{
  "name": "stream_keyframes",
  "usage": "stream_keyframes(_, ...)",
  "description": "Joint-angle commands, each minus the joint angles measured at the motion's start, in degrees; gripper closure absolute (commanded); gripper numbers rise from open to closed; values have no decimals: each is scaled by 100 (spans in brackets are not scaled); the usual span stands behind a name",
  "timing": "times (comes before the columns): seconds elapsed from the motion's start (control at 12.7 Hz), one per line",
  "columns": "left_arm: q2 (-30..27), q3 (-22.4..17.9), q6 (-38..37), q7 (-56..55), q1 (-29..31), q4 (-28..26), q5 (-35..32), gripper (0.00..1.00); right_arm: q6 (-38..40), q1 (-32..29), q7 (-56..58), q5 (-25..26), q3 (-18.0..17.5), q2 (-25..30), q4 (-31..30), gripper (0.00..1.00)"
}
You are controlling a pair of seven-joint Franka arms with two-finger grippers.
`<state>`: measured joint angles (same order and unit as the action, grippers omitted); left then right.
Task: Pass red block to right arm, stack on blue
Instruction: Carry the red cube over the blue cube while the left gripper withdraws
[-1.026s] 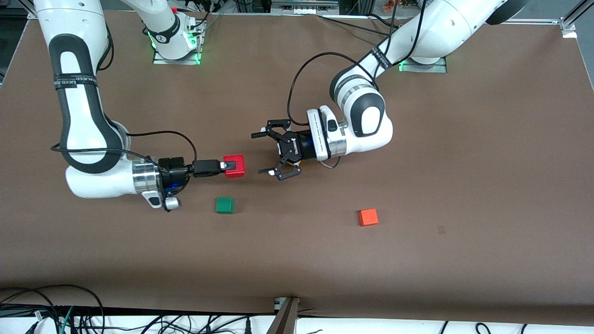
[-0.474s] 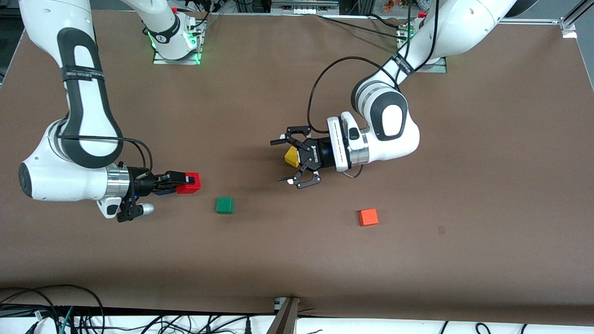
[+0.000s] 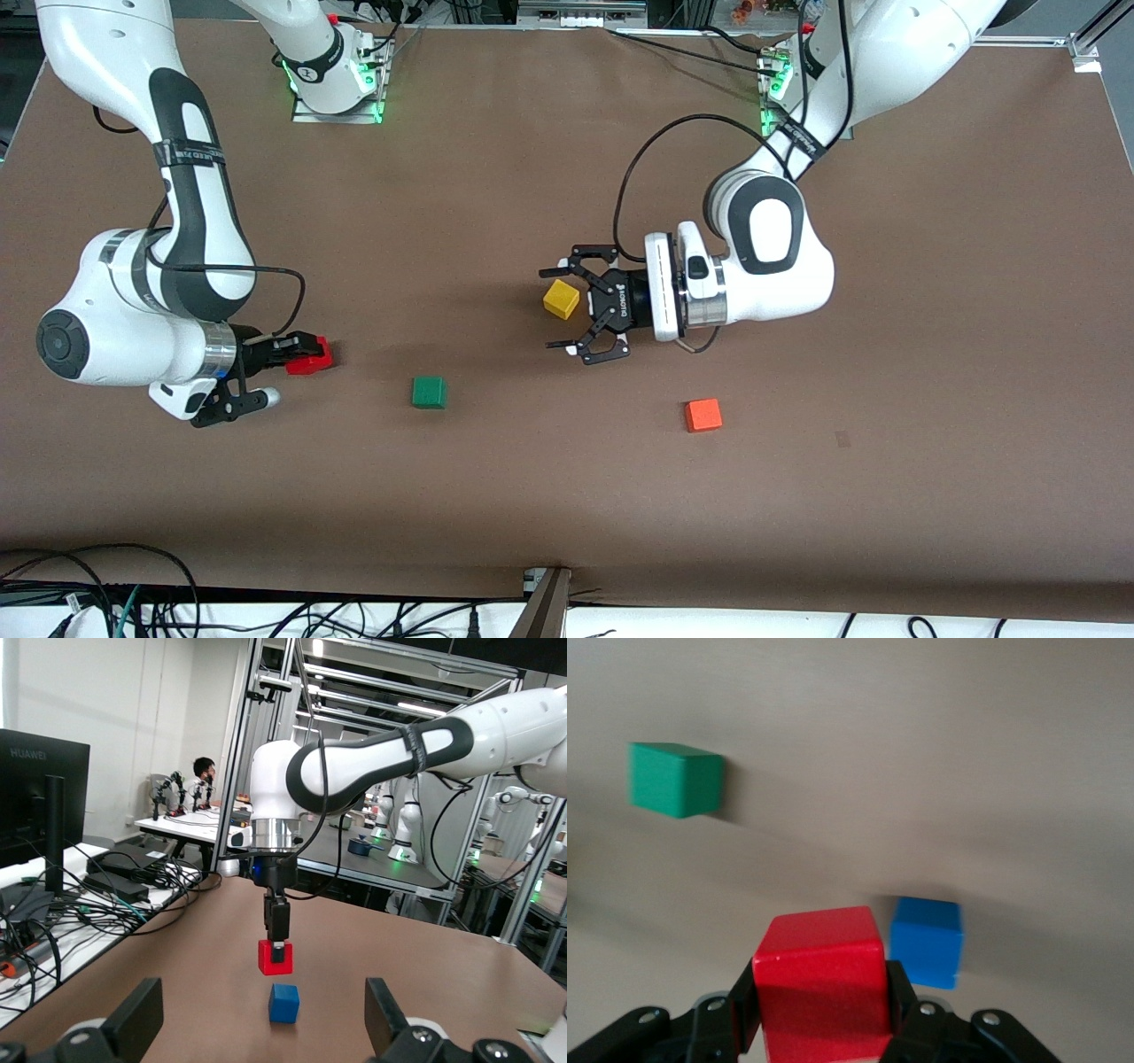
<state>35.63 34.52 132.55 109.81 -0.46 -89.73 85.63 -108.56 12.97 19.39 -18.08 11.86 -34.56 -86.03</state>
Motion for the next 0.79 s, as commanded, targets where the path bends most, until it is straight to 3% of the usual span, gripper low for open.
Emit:
stream_keyframes(0.0, -302, -24, -474, -1036, 238, -141, -781, 0, -638, 100, -120, 190, 106, 195, -589, 90)
stream_keyframes(0.24, -504, -24, -931, -2373, 388, -150, -2021, 0, -789, 161, -610, 751, 115, 266, -714, 90)
stream_keyframes(0.55, -505, -42, -1241, -3920, 450, -159, -3539, 0, -1367, 197, -770, 981, 124, 511, -1274, 89)
stream_keyframes(0.71, -504, -50, -1249, -4675, 415, -150, -3956, 0, -1597, 223, -928, 990, 124, 634, -1530, 89)
